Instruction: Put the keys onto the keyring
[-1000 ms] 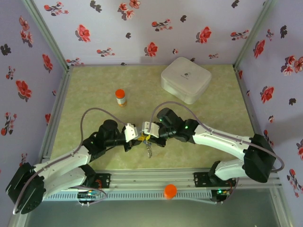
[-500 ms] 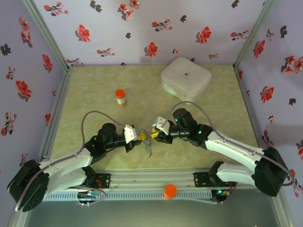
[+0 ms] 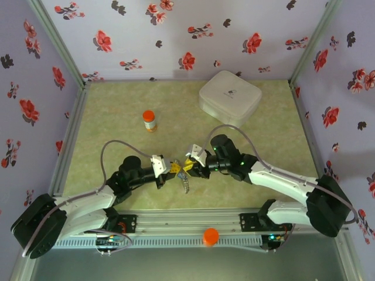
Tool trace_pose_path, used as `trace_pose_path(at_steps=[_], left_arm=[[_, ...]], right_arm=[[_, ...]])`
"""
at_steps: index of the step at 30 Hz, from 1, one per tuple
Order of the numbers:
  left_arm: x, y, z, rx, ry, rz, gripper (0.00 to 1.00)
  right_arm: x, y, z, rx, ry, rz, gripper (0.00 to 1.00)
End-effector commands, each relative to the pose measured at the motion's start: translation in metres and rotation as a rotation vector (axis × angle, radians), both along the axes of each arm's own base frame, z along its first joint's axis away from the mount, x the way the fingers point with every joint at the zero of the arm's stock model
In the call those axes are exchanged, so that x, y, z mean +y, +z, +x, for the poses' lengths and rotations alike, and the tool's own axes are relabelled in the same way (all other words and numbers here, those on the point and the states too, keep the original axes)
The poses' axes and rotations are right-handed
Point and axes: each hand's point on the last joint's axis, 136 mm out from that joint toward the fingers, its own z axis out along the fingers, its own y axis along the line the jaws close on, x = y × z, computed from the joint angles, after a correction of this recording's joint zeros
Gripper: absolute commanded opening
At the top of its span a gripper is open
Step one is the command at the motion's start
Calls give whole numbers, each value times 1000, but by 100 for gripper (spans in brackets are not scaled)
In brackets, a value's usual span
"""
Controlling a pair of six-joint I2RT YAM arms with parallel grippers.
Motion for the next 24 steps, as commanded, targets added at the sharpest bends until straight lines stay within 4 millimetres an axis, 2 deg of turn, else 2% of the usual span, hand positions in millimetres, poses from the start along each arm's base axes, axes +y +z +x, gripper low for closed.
trace_pose_path(at_steps=[1, 15, 20, 22, 24], left_arm=[[0, 21, -2, -48, -6, -83, 0], [0, 27, -4, -58, -16, -113, 0], [2, 26, -3, -66, -7, -97, 0], [4, 24, 0, -78, 16, -77, 11], [5, 23, 2, -96, 24, -42, 16]], right_arm=[[7, 9, 0, 11, 18, 45, 23], [15, 15, -5, 24, 74, 72, 13], [15, 20, -8, 19, 89, 84, 0], [14, 22, -8, 12, 94, 82, 0], [12, 20, -9, 8, 97, 64, 0]])
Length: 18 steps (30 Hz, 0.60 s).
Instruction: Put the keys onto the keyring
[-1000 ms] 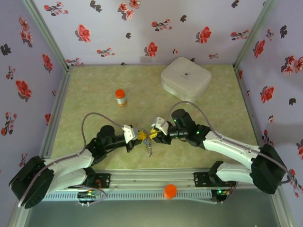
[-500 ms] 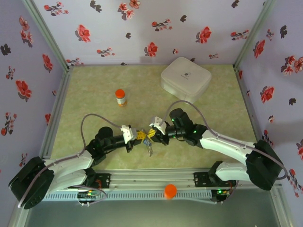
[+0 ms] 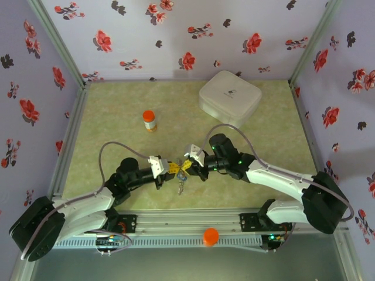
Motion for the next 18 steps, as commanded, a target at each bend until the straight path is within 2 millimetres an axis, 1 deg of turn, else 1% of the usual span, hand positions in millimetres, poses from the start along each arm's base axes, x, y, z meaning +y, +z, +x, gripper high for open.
trace_pose_path(at_steps=[1, 3, 7, 11, 13, 14, 15, 18], left_arm=[[2, 13, 6, -74, 22, 18, 18], [2, 9, 6, -68, 19, 56, 24], [3, 0, 5, -37, 12, 115, 22], [0, -1, 5, -20, 0, 130, 22], [1, -7, 2, -10, -14, 157, 19], [-1, 1, 3, -24, -21, 153, 16], [-1, 1, 2, -23, -30, 164, 13], [-1, -3, -1, -14, -49, 192, 7]], right_arm=[[3, 18, 0, -31, 29, 19, 0], [2, 14, 2, -42, 22, -12, 0], [2, 2, 0, -71, 48, -113, 0], [6, -6, -6, -93, 92, -190, 0], [8, -8, -8, -116, 107, -216, 0], [9, -7, -8, -123, 111, -224, 0], [9, -6, -9, -130, 116, -230, 0], [10, -3, -9, -144, 118, -235, 0]])
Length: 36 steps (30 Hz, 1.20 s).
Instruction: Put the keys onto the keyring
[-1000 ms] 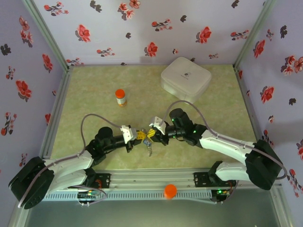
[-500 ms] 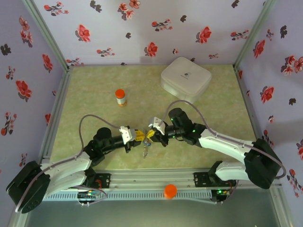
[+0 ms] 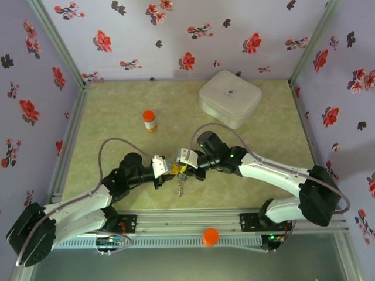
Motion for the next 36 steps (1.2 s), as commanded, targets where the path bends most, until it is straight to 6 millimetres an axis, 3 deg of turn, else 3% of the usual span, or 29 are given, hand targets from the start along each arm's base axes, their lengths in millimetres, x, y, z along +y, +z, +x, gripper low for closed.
trace_pose_path(at_steps=[1, 4, 7, 9, 18, 26, 30, 33, 36], left_arm=[[-2, 5, 0, -17, -25, 36, 4], [-2, 4, -1, -23, -32, 38, 0], [-3, 11, 0, -46, -25, -10, 0], [-4, 17, 3, -69, -8, -67, 0], [-7, 27, 7, -74, 15, -184, 0], [-8, 31, 9, -92, 18, -215, 0], [-6, 33, 11, -114, 31, -216, 0], [-4, 36, 12, -133, 43, -234, 0], [-3, 40, 13, -146, 46, -243, 0]], right_arm=[[3, 8, -4, -42, 40, -11, 0], [1, 12, -2, -45, 28, 0, 0], [-4, 14, 0, -14, -9, 40, 18], [-9, 15, 4, 7, -43, 77, 22], [-11, 0, 10, 47, -118, 103, 20], [1, -7, 12, 87, -113, 117, 0], [0, -9, 12, 81, -116, 99, 0], [0, -6, 7, 94, -96, 105, 14], [-1, -2, 4, 104, -91, 129, 18]])
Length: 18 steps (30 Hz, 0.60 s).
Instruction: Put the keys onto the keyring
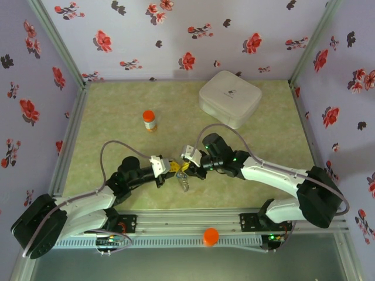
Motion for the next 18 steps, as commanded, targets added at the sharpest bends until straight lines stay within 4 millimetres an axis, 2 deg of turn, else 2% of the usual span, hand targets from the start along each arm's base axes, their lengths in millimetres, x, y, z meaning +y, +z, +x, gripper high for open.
trace_pose_path(at_steps=[1, 6, 13, 18], left_arm=[[1, 34, 3, -97, 10, -101, 0], [2, 37, 2, -95, 12, -127, 0], [4, 40, 0, -80, 16, -166, 0], [5, 43, -3, -70, 9, -187, 0]], right_arm=[[3, 8, -8, 24, 16, 49, 18], [3, 11, -9, 27, -5, 96, 22], [-4, 22, 1, -56, -56, 112, 30], [-11, 9, 2, -60, -83, 74, 40]])
